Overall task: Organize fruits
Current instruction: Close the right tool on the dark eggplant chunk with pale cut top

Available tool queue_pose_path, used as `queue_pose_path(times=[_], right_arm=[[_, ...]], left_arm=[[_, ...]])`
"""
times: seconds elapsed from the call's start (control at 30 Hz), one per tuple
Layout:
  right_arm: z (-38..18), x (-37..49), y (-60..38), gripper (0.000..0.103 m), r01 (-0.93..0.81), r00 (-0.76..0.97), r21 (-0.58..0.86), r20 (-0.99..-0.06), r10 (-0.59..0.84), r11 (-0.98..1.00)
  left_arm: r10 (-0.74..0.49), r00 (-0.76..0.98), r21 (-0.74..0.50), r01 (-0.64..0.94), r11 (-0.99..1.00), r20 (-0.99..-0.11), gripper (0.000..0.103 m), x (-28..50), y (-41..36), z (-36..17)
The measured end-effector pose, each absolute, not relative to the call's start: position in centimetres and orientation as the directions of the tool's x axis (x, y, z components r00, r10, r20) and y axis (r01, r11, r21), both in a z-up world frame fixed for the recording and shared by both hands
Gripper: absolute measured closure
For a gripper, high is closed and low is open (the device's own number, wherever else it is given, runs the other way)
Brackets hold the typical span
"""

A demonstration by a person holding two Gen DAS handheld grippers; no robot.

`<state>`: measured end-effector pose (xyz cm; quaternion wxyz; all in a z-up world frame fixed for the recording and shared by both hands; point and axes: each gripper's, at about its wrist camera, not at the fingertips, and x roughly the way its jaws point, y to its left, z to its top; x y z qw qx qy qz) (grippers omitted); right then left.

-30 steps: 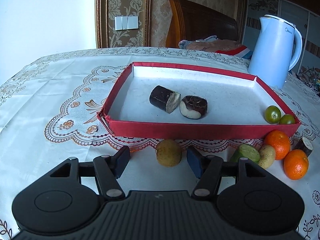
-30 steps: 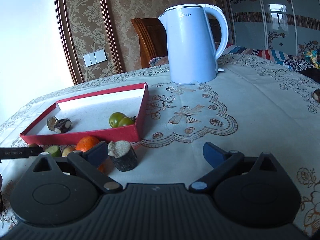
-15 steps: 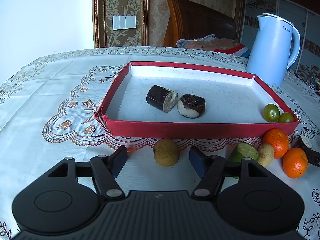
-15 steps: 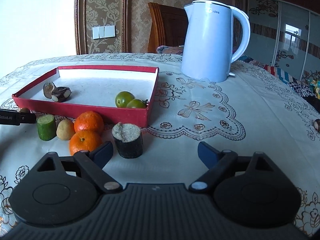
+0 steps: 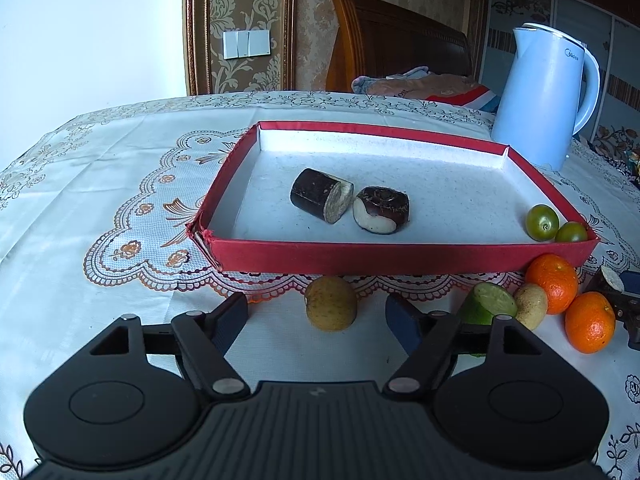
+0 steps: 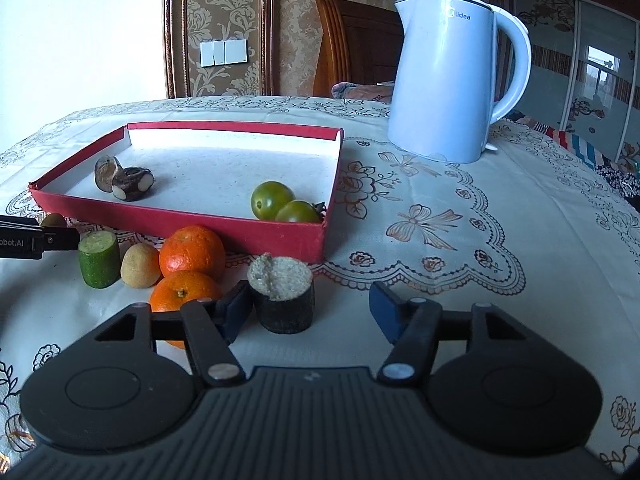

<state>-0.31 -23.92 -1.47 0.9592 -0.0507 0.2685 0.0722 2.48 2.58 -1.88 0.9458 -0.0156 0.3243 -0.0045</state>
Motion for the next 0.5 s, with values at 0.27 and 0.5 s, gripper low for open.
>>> queue_pose_path(times=[0.27,0.5], right_arm=[[-1.42,0.21,-23.71,0.057,-0.183,0.838,-0.025,-0.527,0.143,0.983],[-1.38,0.65,-23.53,0.059,-0.173,0.837,-0.001,-0.528,0.146,0.985]], left_arm=[[-0.021,0.791,-0.037,-0.002,0.999,-0.612,0.027,2.49,2.63,-1.87],[-0.036,0.800,-0.041,0.014,0.999,-0.600,0.027,2.17,2.51,-1.74]])
